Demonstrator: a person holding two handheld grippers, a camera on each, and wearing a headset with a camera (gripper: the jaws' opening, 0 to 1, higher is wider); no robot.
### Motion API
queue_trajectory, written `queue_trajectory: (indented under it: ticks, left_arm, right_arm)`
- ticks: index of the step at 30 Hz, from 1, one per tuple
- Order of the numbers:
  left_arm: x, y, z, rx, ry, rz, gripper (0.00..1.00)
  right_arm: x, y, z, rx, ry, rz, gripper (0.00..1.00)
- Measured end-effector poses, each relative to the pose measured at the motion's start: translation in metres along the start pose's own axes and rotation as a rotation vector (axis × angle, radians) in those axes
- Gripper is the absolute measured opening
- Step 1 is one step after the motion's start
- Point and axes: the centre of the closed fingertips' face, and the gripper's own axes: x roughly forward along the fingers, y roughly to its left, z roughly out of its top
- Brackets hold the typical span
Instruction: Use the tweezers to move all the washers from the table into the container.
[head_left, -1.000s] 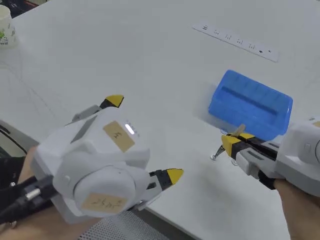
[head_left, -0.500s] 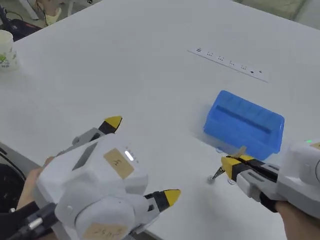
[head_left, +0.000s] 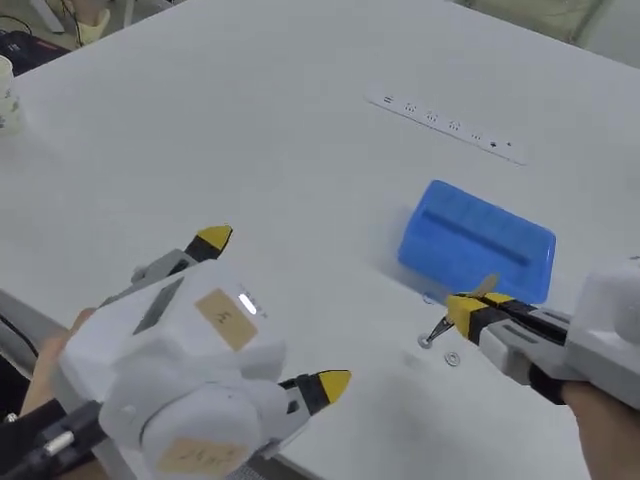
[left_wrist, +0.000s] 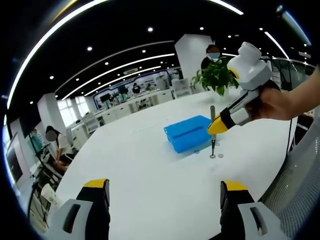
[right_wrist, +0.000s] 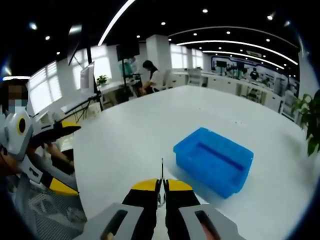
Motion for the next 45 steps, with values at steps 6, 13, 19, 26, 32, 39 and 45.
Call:
queue_trajectory:
  ticks: [6,13,19,26,32,39,45]
  left_arm:
    - [0.001,0.000,-0.002,-0.003,0.009,0.001,0.94]
    - [0.002,0.000,-0.005,0.009,0.026,0.002,0.93]
    - [0.003,-0.001,-0.007,0.008,0.043,-0.006,0.93]
    - [0.004,-0.002,-0.008,0.010,0.050,-0.008,0.93]
    - [0.004,-0.003,-0.010,0.015,0.057,-0.014,0.93]
    - [0.004,-0.005,-0.010,0.024,0.059,-0.020,0.92]
    - [0.004,-0.003,-0.010,0.017,0.062,-0.017,0.90]
  right_arm:
    - [-0.002,-0.003,0.014,0.003,-0.023,-0.013,0.00]
    - [0.003,-0.008,0.021,-0.006,-0.028,-0.031,0.00]
    - [0.007,-0.015,0.036,-0.024,-0.056,-0.039,0.00]
    - [0.013,-0.022,0.049,-0.043,-0.076,-0.043,0.00]
    - [0.017,-0.031,0.062,-0.063,-0.097,-0.053,0.00]
    - [0.024,-0.043,0.073,-0.082,-0.130,-0.081,0.01]
    - [0.036,-0.048,0.078,-0.120,-0.134,-0.108,0.01]
